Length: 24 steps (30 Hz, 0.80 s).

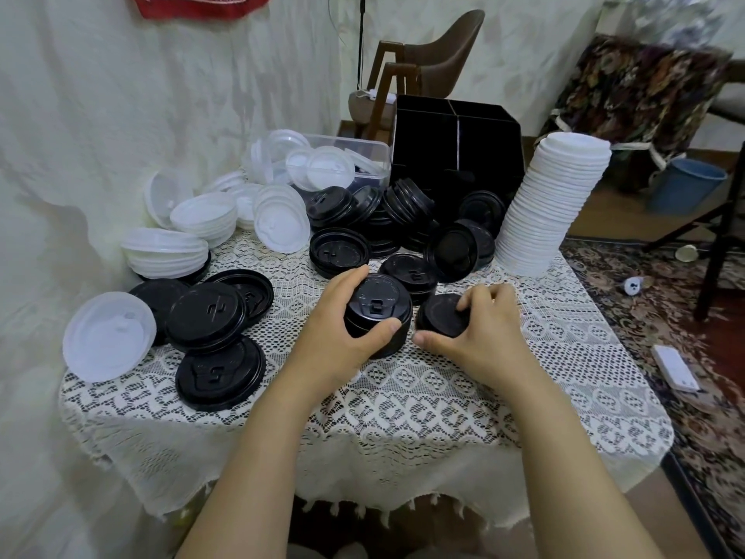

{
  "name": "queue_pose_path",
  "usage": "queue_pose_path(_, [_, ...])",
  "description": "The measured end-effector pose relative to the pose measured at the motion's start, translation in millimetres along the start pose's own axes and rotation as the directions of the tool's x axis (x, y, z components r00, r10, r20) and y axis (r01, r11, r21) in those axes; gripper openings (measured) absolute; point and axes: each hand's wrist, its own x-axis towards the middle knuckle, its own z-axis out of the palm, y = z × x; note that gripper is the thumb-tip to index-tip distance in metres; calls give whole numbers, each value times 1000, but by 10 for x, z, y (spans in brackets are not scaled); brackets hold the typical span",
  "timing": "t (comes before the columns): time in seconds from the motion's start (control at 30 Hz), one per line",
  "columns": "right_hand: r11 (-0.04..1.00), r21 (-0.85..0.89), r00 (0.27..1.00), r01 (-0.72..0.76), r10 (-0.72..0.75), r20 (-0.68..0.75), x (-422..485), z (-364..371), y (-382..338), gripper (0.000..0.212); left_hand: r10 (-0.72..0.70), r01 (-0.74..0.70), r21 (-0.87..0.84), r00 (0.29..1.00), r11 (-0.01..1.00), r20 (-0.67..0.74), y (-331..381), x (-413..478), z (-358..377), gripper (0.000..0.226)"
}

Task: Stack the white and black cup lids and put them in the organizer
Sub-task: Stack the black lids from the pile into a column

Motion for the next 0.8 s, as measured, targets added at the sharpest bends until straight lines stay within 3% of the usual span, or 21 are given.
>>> queue_pose_path(0.23, [986, 161, 948, 32, -81, 307, -7, -242, 165, 82, -9, 9, -17, 1000, 1000, 3, 11, -6, -1, 68])
queue_pose_path(0.4, [986, 164, 973, 41, -76, 217, 8, -173, 177, 77, -6, 6, -11, 1000, 1000, -8, 19, -10, 4, 68])
queue_pose_path(0.6, [973, 225, 958, 43, -104, 267, -2, -172, 214, 76, -8, 8, -13, 1000, 1000, -3, 23, -18, 3, 67])
queue_pose_path(0.8, [982, 174, 945, 76, -126, 303, -1, -200, 226, 84, -8, 8, -18, 1000, 1000, 1, 23, -12, 4, 68])
